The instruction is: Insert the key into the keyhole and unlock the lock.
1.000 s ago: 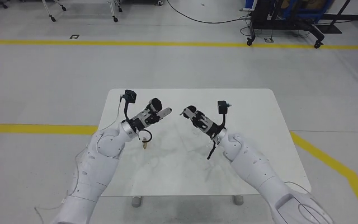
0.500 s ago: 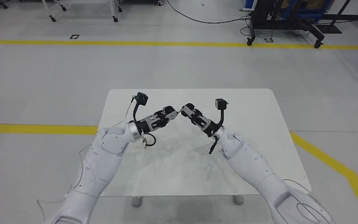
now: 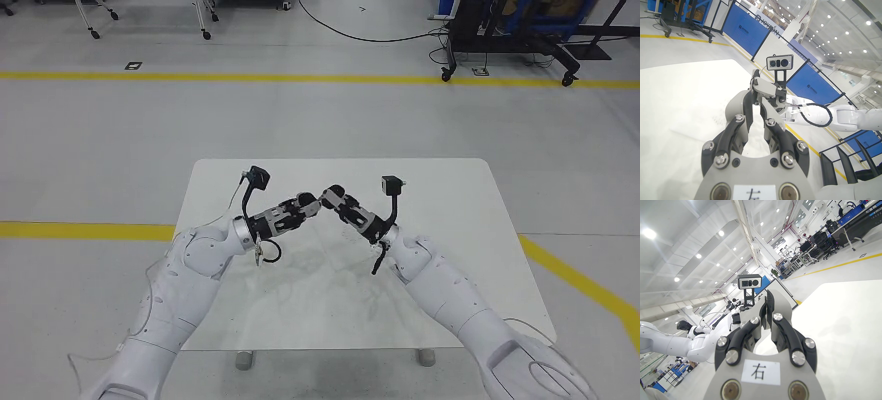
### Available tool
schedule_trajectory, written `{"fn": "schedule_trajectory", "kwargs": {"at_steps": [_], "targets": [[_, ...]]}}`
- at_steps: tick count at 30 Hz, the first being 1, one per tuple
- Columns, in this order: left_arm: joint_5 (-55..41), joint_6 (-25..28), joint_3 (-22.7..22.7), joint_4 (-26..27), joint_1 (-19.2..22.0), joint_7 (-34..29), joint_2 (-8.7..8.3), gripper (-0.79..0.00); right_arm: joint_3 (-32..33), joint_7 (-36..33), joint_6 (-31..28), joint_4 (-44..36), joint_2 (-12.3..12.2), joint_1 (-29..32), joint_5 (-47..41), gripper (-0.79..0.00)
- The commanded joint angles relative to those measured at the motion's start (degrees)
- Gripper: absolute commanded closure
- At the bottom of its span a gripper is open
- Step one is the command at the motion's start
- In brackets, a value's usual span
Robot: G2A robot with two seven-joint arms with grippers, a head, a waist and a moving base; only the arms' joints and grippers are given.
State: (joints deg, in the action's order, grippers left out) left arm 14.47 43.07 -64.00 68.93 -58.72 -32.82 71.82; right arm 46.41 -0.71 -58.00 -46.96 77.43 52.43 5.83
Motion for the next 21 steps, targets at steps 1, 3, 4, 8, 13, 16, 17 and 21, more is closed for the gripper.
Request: {"fn": "schedule_trajectory", "kwargs": {"at_steps": [1, 3, 4, 8, 13, 16, 17, 21], "targets": [[-0.27, 0.03, -0.27, -0.19, 0.06, 0.19, -0.11, -0.265, 0.33, 0.62, 0.0, 0.31, -0.02, -0.1, 0.68, 0.0], [-0.67, 0.01, -0.55, -0.37, 0.02, 0.44, -0.21, -0.268, 0.68, 1.38, 0.0, 0.48, -0.07, -0.05, 1.46, 0.0], [-1.4, -0.25, -0.58, -0.5, -0.06, 0.43, -0.22, -0.256, 0.83, 1.77, 0.0, 0.52, -0.1, -0.03, 1.95, 0.0], [-1.79, -0.39, -0.57, -0.44, 0.12, -0.08, -0.37, -0.24, 0.85, 2.55, 0.0, -0.16, -0.11, 0.23, 3.1, 0.0], [-1.66, -0.46, 0.08, -0.11, 0.14, -0.19, -0.4, -0.243, -0.09, 0.88, 0.0, -1.8, -0.01, 0.64, 2.03, 0.0], [-1.57, -0.46, 0.36, -0.02, 0.21, -0.22, -0.43, -0.243, -0.46, -0.13, 0.0, -1.83, 0.08, 0.49, 1.13, 0.0], [-1.49, -0.47, 0.41, -0.06, 0.25, -0.19, -0.45, -0.237, -0.52, -0.36, 0.0, -1.72, 0.1, 0.42, 0.86, 0.0], [-1.46, -0.4, 0.54, -0.14, 0.35, 0.0, -0.53, 0.0, -0.58, -0.94, 0.0, -1.22, 0.21, 0.18, 0.16, 0.0]]}}
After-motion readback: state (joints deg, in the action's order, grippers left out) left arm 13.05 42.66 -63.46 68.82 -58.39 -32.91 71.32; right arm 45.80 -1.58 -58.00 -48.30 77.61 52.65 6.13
